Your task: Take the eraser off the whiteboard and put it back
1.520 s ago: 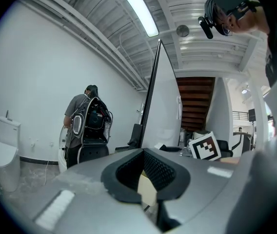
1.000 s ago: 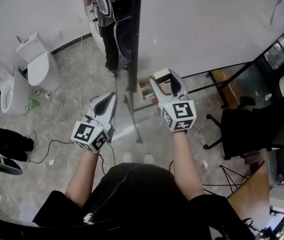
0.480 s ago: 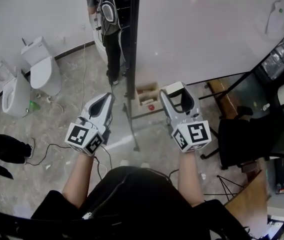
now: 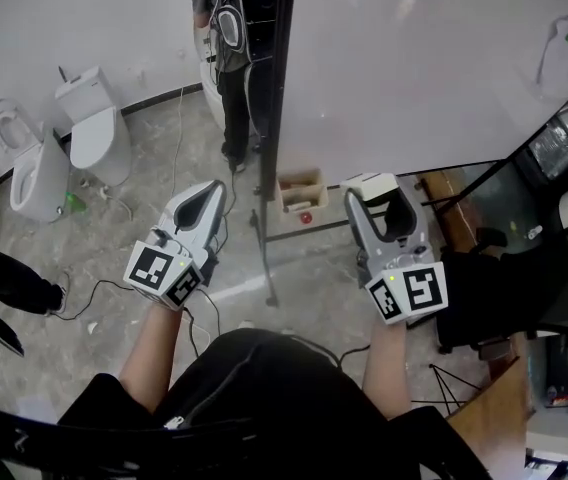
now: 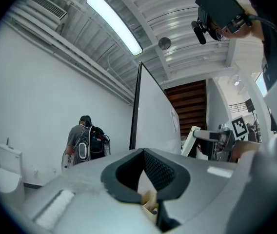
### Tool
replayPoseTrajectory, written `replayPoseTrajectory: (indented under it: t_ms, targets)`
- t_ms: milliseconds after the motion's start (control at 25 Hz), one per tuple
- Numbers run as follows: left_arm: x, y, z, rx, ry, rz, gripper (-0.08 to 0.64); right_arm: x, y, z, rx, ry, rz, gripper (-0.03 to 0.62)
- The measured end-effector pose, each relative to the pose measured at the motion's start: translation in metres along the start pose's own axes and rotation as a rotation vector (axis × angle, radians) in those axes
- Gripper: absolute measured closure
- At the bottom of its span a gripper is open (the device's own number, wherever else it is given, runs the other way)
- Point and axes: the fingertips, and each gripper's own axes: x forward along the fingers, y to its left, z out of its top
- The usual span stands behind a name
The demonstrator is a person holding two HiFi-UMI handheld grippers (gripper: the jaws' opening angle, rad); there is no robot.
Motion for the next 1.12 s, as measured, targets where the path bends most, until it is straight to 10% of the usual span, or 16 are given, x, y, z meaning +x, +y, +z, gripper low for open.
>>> replayPoseTrajectory:
  t_ms: [1120]
  targets:
    - [0.004,0.017,0.004,0.009,-0.002,0.011,0.555,0.009,0.003,0.008,0.022,-0.021,0.034,0.311]
